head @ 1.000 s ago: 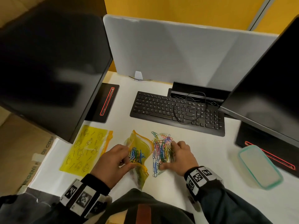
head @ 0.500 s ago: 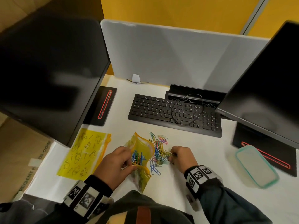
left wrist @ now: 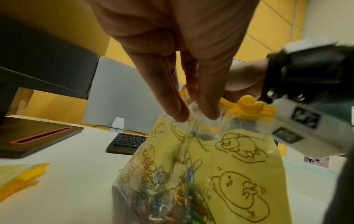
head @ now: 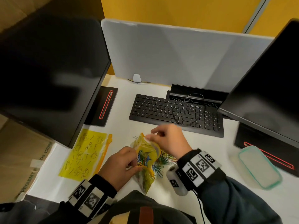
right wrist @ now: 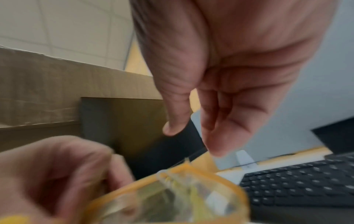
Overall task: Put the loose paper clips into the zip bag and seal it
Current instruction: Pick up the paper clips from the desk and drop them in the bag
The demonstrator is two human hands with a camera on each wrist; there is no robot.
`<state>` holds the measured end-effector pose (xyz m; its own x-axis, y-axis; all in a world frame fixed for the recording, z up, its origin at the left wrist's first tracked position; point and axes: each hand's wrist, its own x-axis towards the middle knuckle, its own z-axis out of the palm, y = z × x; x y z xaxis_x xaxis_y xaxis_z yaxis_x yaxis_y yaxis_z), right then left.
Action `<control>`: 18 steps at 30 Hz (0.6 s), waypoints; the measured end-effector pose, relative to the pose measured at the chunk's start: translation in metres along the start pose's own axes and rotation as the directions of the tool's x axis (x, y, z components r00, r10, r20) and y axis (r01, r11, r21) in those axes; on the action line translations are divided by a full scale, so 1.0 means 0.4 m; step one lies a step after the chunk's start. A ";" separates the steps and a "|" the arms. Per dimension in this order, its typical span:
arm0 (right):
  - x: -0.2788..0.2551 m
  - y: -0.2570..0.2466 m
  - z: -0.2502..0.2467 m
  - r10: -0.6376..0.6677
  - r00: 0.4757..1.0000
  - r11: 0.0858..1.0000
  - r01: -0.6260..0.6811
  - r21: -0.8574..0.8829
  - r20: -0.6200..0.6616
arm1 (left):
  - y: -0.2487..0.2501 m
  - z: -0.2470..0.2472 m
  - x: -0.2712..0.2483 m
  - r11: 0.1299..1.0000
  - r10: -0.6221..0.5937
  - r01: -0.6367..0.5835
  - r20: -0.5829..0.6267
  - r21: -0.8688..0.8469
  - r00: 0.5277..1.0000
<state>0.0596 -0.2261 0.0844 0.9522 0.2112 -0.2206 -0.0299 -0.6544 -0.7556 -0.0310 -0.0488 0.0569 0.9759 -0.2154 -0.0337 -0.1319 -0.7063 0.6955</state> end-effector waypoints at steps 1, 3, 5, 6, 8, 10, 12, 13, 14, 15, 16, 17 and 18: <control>0.023 0.011 -0.004 0.027 0.997 1.000 -0.027 0.004 -0.072 | -0.003 -0.002 -0.003 1.000 -0.005 0.005 -0.011 -0.008 1.000; 0.069 0.060 0.000 0.042 0.998 0.980 -0.051 -0.194 -0.050 | -0.007 -0.006 -0.008 1.000 -0.006 0.006 -0.034 -0.006 0.999; 0.092 0.122 0.025 0.049 0.980 0.878 0.050 -0.476 0.194 | -0.011 -0.008 -0.012 1.000 -0.009 0.008 -0.045 -0.016 0.999; 0.094 0.150 0.040 0.046 0.951 0.825 0.137 -0.549 0.306 | -0.011 -0.010 -0.013 1.000 -0.013 0.012 -0.045 -0.016 0.999; 0.081 0.187 0.054 0.029 0.903 0.769 0.254 -0.587 0.429 | -0.012 -0.017 -0.015 1.000 -0.017 0.016 -0.051 -0.016 0.999; 0.067 0.214 0.042 0.014 0.898 0.755 0.279 -0.593 0.440 | -0.019 -0.020 -0.017 0.999 -0.031 0.028 -0.067 -0.039 0.997; 0.046 0.244 0.023 0.033 0.908 0.751 0.253 -0.609 0.418 | -0.024 -0.019 -0.018 0.998 -0.039 0.036 -0.071 -0.043 0.997; 0.032 0.259 0.015 0.037 0.916 0.759 0.234 -0.608 0.399 | -0.024 -0.018 -0.018 0.998 -0.039 0.036 -0.068 -0.041 0.997; 0.017 0.272 0.010 0.043 0.920 0.776 0.215 -0.593 0.390 | -0.023 -0.017 -0.018 0.999 -0.038 0.035 -0.067 -0.040 0.997; 0.000 0.281 0.007 0.062 0.917 0.800 0.190 -0.570 0.393 | -0.022 -0.016 -0.018 0.999 -0.035 0.032 -0.067 -0.037 0.997; -0.016 0.286 0.008 0.081 0.913 0.827 0.162 -0.539 0.400 | -0.021 -0.015 -0.017 0.999 -0.028 0.026 -0.068 -0.033 0.997; -0.026 0.285 0.013 0.103 0.913 0.843 0.131 -0.521 0.396 | -0.021 -0.016 -0.015 0.999 -0.020 0.018 -0.068 -0.029 0.997; -0.030 0.281 0.022 0.106 0.919 0.846 0.117 -0.520 0.379 | -0.021 -0.016 -0.014 1.000 -0.010 0.008 -0.067 -0.026 0.998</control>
<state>0.0420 -0.2958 -0.0031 0.7570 0.4002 -0.5165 0.2444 -0.9066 -0.3441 -0.0341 -0.0374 0.0557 0.9866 -0.1627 0.0073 -0.1192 -0.6902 0.7138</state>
